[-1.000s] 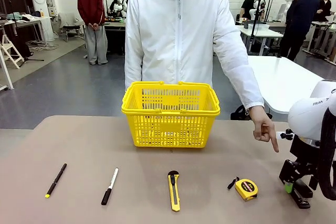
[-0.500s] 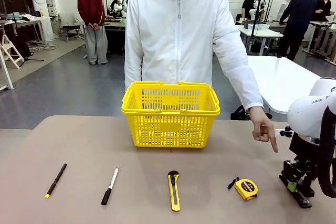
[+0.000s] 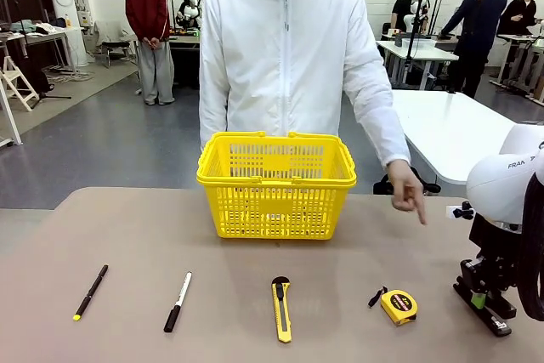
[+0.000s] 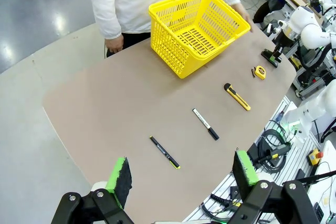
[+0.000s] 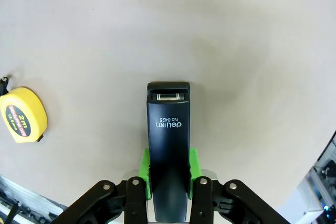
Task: Place the items the person wants into the basket.
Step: Pick up the item the person points to and place it in the Market Basket.
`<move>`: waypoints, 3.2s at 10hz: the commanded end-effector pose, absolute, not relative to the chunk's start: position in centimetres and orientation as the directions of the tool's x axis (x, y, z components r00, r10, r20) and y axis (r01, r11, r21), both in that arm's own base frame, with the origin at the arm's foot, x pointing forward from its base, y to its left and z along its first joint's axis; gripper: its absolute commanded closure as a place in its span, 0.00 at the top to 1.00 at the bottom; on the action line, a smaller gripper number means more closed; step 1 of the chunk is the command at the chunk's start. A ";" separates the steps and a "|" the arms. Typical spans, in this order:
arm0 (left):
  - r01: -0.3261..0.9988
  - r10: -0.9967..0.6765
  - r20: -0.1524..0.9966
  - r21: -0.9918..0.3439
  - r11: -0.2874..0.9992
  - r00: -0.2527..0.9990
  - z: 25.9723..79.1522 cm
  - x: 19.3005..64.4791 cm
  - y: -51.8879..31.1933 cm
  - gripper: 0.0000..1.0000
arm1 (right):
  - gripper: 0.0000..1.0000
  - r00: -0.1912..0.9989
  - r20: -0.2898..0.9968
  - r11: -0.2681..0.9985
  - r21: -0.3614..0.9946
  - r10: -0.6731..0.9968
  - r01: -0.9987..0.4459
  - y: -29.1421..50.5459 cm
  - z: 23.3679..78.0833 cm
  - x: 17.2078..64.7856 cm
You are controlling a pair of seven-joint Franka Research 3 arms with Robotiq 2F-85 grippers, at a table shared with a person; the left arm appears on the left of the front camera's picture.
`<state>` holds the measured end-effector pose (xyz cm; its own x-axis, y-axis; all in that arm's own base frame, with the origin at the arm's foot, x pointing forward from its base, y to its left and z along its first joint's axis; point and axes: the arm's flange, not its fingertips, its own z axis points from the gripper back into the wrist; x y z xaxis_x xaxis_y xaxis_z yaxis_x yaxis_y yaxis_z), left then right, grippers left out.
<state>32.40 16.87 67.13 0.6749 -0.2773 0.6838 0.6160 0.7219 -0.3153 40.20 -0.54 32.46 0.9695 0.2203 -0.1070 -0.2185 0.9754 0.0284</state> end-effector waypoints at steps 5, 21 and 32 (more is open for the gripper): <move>0.634 -0.288 0.695 -0.307 0.709 0.659 67.2 32.4 17.0 1.00 | 0.18 0.955 -0.108 0.957 -0.062 0.276 -0.284 4.3 45.4 37.5; 0.634 -0.288 0.695 -0.307 0.709 0.659 67.2 32.4 17.0 1.00 | 0.32 0.652 0.075 0.656 -0.034 0.754 -0.754 20.1 63.2 47.6; 0.634 -0.288 0.695 -0.307 0.709 0.659 67.2 32.4 17.0 1.00 | 0.32 0.185 0.004 0.185 0.028 0.983 -0.982 35.7 49.3 63.9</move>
